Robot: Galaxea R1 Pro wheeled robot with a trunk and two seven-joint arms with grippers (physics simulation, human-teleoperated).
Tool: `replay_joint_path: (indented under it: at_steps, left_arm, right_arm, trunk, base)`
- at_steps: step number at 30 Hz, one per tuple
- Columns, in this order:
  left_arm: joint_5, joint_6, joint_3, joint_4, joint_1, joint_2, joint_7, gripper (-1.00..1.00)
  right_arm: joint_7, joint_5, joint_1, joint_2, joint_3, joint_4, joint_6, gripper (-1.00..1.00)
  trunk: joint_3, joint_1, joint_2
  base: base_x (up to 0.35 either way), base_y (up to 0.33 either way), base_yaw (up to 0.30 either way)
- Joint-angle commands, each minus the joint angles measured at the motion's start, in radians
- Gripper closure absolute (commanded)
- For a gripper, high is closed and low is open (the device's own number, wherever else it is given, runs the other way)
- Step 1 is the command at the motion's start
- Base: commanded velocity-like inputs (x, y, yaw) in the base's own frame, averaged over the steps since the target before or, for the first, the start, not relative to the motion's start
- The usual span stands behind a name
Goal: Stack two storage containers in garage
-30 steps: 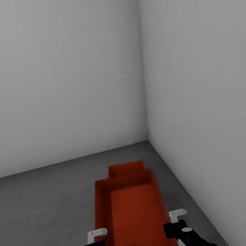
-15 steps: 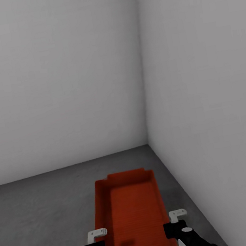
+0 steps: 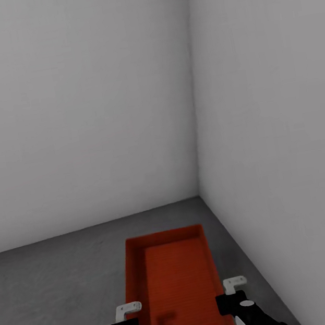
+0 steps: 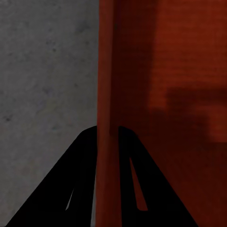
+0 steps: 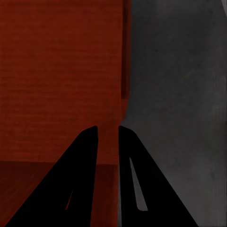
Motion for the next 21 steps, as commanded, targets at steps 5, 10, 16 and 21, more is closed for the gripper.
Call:
replay_joint_path:
  at_steps: [5,10,16,21]
  left_arm:
    - [0.023,0.000,-0.007,-0.038,-0.001,0.001,0.009,1.00]
    - [0.023,0.000,-0.007,-0.038,-0.001,0.001,0.010,1.00]
    - [0.023,0.000,-0.007,-0.039,-0.001,0.001,0.009,1.00]
    - [0.023,0.000,-0.007,-0.039,-0.001,0.001,0.009,1.00]
  right_arm:
    - [-0.005,-0.020,0.000,-0.001,0.008,0.000,0.004,1.00]
    - [-0.005,-0.020,0.000,-0.001,0.008,0.000,0.004,1.00]
    - [-0.005,-0.020,0.000,-0.001,0.008,0.000,0.004,1.00]
    - [-0.005,-0.020,0.000,-0.001,0.008,0.000,0.004,1.00]
  trunk:
    - [-0.001,0.000,0.000]
    - [-0.001,0.000,0.000]
    - [-0.001,0.000,0.000]
    - [-0.001,0.000,0.000]
  base:
    - [0.279,0.003,0.000]
    - [0.149,0.001,0.000]
    - [0.032,0.000,0.000]
    - [0.181,0.000,0.000]
